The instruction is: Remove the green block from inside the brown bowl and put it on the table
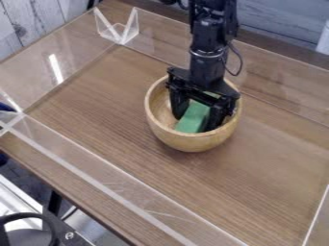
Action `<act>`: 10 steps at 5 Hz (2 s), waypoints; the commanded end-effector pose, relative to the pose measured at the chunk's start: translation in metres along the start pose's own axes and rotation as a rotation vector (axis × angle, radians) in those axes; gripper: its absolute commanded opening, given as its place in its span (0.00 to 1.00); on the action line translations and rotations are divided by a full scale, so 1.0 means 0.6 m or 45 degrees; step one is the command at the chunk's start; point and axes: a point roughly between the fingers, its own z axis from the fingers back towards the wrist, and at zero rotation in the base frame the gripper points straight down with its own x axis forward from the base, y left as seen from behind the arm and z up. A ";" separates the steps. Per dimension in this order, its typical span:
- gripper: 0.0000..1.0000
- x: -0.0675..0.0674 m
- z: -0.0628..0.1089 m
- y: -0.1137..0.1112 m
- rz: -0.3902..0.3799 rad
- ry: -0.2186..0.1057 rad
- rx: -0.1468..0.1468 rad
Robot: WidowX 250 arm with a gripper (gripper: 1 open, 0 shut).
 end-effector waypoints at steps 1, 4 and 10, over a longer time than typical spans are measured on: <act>1.00 0.018 0.024 0.004 0.011 -0.077 -0.004; 0.00 0.020 0.025 0.002 0.012 -0.088 -0.011; 0.00 -0.028 0.036 -0.079 -0.180 -0.095 -0.040</act>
